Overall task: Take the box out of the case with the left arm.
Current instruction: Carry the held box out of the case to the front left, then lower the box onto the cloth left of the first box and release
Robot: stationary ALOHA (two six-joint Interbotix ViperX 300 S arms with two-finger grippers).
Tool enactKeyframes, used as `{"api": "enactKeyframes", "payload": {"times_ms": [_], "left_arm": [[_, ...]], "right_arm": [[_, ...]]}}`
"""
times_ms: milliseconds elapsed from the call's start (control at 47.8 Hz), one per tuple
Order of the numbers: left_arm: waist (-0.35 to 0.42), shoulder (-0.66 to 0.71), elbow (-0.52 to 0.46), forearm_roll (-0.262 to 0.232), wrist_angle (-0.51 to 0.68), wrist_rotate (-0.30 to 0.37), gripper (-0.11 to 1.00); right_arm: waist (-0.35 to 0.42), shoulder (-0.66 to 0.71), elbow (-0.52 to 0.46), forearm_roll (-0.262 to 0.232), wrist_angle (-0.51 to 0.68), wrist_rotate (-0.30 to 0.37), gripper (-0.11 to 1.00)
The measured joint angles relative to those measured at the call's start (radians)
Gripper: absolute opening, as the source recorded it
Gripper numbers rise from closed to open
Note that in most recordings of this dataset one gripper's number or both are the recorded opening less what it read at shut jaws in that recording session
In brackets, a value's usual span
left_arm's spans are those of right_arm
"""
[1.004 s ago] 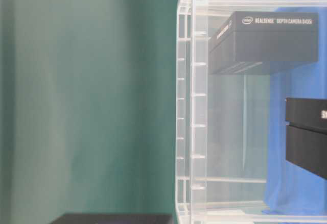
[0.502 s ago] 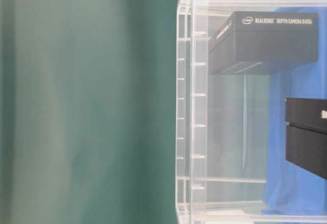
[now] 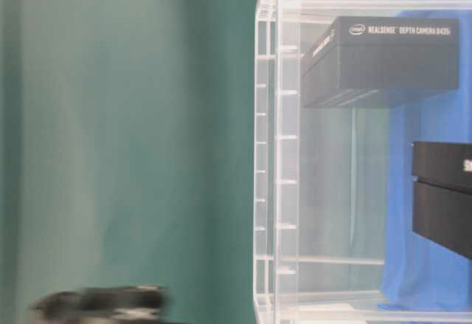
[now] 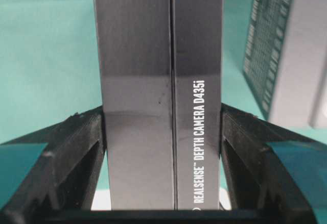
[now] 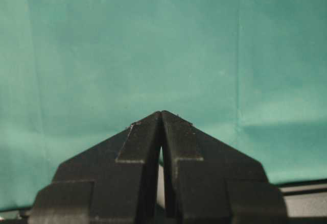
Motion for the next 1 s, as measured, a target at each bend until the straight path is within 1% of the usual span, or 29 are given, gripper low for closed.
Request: {"api": "enactKeyframes", "payload": {"times_ms": [105, 209, 460, 753, 1004], "left_arm": [[0.000, 0.023, 0.046, 0.012, -0.069, 0.000, 0.61], [0.000, 0.061, 0.072, 0.020, -0.120, 0.000, 0.61], [-0.002, 0.135, 0.094, 0.021, -0.215, -0.002, 0.61], [-0.002, 0.117, 0.143, 0.018, -0.241, -0.014, 0.61], [-0.002, 0.100, 0.172, 0.009, -0.337, -0.014, 0.61]], "right_arm": [[0.000, 0.002, 0.000, 0.000, 0.000, 0.000, 0.03], [0.002, 0.003, 0.002, 0.000, 0.000, 0.000, 0.03], [0.002, 0.003, 0.000, 0.000, 0.000, 0.000, 0.03], [0.002, 0.003, 0.000, 0.000, 0.000, 0.000, 0.03], [0.000, 0.003, 0.000, 0.000, 0.000, 0.000, 0.03]]}}
